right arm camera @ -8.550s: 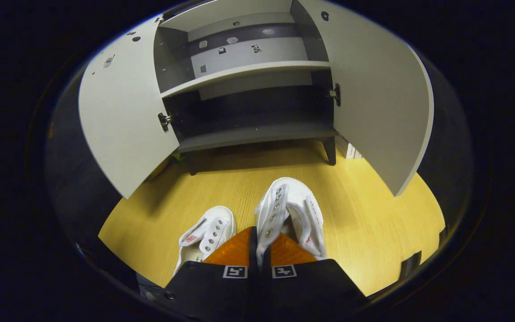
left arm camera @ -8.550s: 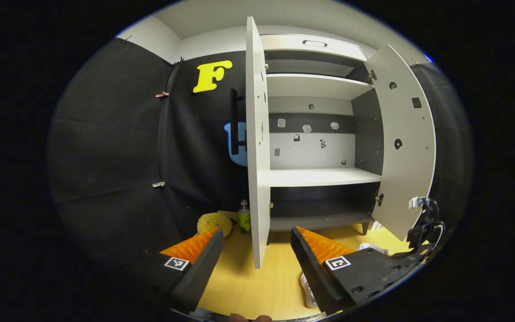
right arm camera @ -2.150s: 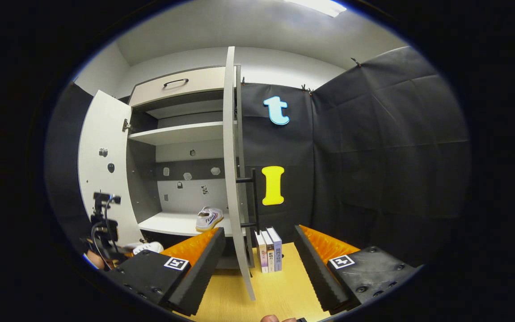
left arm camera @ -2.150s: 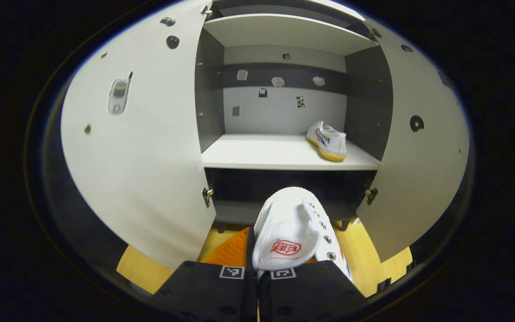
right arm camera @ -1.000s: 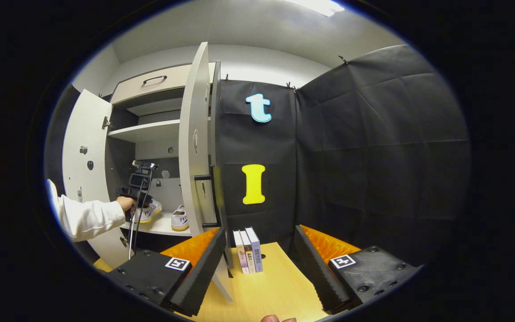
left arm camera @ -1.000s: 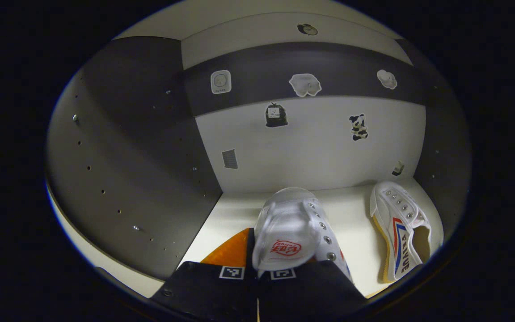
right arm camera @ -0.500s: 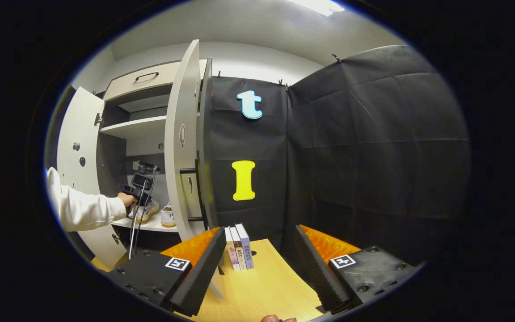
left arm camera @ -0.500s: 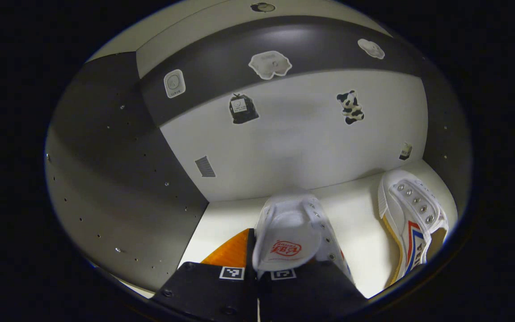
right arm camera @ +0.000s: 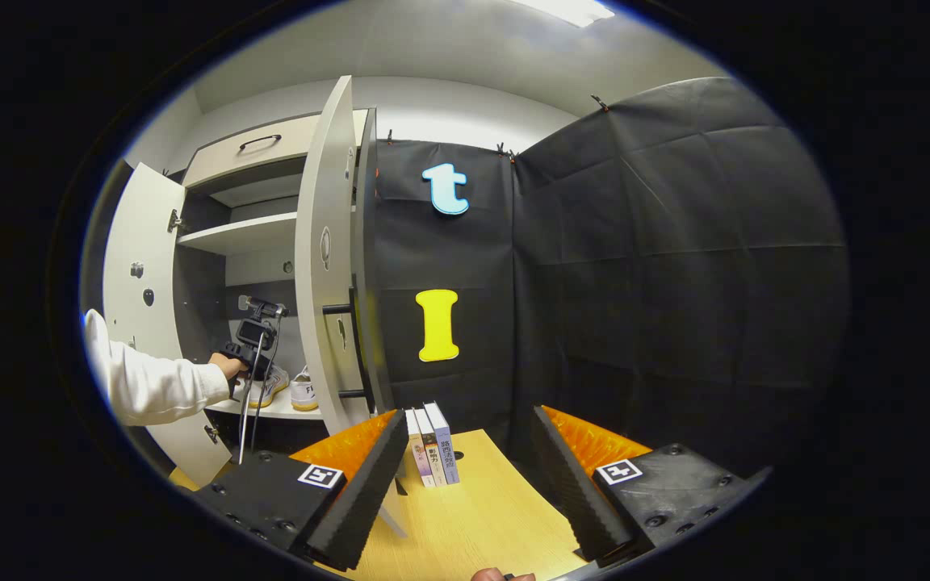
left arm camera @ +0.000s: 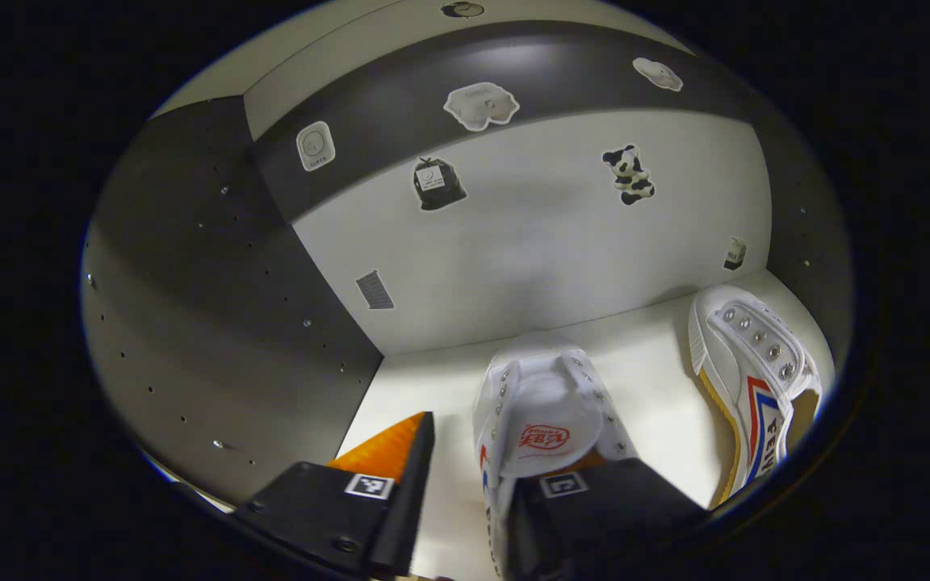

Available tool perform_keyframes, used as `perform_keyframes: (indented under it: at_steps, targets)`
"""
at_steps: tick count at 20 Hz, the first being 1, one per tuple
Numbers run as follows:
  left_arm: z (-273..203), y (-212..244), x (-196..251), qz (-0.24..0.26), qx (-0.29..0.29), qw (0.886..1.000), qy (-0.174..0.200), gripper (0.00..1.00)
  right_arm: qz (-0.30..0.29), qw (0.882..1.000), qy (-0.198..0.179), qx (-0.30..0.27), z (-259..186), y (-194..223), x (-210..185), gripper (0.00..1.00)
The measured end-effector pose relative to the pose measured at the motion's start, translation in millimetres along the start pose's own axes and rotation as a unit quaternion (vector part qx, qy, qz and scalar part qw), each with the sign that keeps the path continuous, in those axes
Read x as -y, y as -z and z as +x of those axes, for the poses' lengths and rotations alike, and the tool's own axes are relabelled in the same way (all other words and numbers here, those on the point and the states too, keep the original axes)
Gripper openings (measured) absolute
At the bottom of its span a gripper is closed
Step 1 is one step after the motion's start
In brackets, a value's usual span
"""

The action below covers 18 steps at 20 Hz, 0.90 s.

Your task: Grab one shoe with the right hand and put it into the shoe cabinet, grab the other shoe with the left hand and put it into the shoe cabinet; then close the right door with the right hand and the left door with the left hand.

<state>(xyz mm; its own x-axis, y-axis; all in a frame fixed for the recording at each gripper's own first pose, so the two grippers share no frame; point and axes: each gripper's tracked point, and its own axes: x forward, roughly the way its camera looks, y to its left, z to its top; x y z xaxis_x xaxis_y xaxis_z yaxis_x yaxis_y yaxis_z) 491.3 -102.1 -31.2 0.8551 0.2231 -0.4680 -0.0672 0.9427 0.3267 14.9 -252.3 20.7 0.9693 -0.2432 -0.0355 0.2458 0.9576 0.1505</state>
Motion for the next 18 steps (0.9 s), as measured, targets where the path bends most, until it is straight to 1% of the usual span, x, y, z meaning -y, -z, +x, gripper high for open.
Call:
perform_keyframes:
  at_steps: [1,2,3,5,6,7,10,13,15,18]
  targets:
    - [-5.1,-2.6,-1.7,0.003,0.008,1.000,0.001,0.72,0.001,1.000,-0.003,0.000,0.0,0.3,-1.8,0.98]
    - [-10.2,-2.8,-2.9,0.001,0.014,1.000,0.005,0.77,0.003,1.000,-0.006,0.000,-0.5,-0.3,-3.7,0.98]
    - [-16.1,-2.7,-5.2,-0.003,0.021,1.000,0.008,0.87,0.006,1.000,-0.009,-0.001,-1.4,-0.4,-5.8,0.98]
    - [-28.2,0.4,-9.1,-0.023,0.036,0.999,0.019,0.92,0.011,1.000,-0.015,-0.001,-1.7,-0.7,-10.1,0.98]
    - [-35.2,1.5,-11.3,-0.034,0.047,0.998,0.025,0.93,0.012,1.000,-0.020,-0.001,-1.7,-1.5,-12.5,0.98]
    - [-42.7,1.2,-14.2,-0.043,0.059,0.997,0.030,0.96,0.011,1.000,-0.023,-0.003,-1.1,-1.6,-14.2,0.98]
    - [-71.9,-5.2,-20.0,-0.063,0.093,0.993,0.048,0.96,0.012,0.999,-0.029,-0.006,-2.1,-1.7,-17.2,0.98]
    - [-111.4,-13.2,-27.7,-0.080,0.133,0.986,0.061,0.96,0.013,0.999,-0.036,-0.013,-0.8,-1.2,-20.0,0.98]
    - [-146.4,-15.0,-28.6,-0.100,0.159,0.979,0.081,0.96,0.011,0.999,-0.040,-0.019,2.4,-1.1,-20.0,0.98]
    - [-212.4,-18.4,-38.0,-0.119,0.217,0.964,0.097,0.96,0.016,0.998,-0.047,-0.029,11.5,-3.0,-18.8,0.98]
